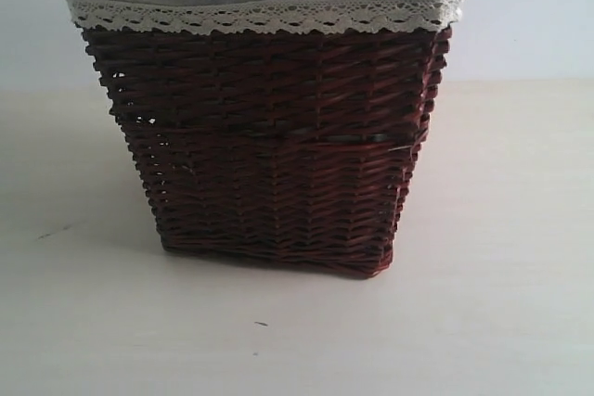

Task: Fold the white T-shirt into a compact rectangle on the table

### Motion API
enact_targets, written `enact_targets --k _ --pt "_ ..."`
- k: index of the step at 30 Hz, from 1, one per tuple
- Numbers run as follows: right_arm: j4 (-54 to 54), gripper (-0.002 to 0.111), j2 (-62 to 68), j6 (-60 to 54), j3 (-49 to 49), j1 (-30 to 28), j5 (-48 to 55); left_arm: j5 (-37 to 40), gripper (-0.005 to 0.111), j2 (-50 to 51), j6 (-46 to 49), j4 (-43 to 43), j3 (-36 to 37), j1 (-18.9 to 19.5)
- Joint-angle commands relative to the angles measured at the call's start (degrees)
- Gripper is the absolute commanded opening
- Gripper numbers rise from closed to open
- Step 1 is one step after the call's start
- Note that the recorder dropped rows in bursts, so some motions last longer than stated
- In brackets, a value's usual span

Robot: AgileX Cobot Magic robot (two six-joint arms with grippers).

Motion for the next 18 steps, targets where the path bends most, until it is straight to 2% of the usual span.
enact_targets --k 1,6,14,18 --pt "3.55 0.0 -1.11 0.78 -8.79 0.01 -1.47 -0.27 0.0 -0.37 -0.03 -0.52 -0.15 -0.3" --pt "3.55 0.0 -1.11 1.93 -16.8 0.01 -6.26 -0.27 0.0 -0.37 -0.16 -0.52 -0.15 -0.3" --pt "3.55 0.0 0.46 1.93 -27.15 0.01 -20.89 -0.27 0.0 -0.37 -0.02 -0.52 -0.15 -0.3" --pt "3.55 0.0 1.44 1.83 -31.86 0.01 -22.63 -0.27 0.0 -0.37 -0.15 -0.52 -0.15 -0.3"
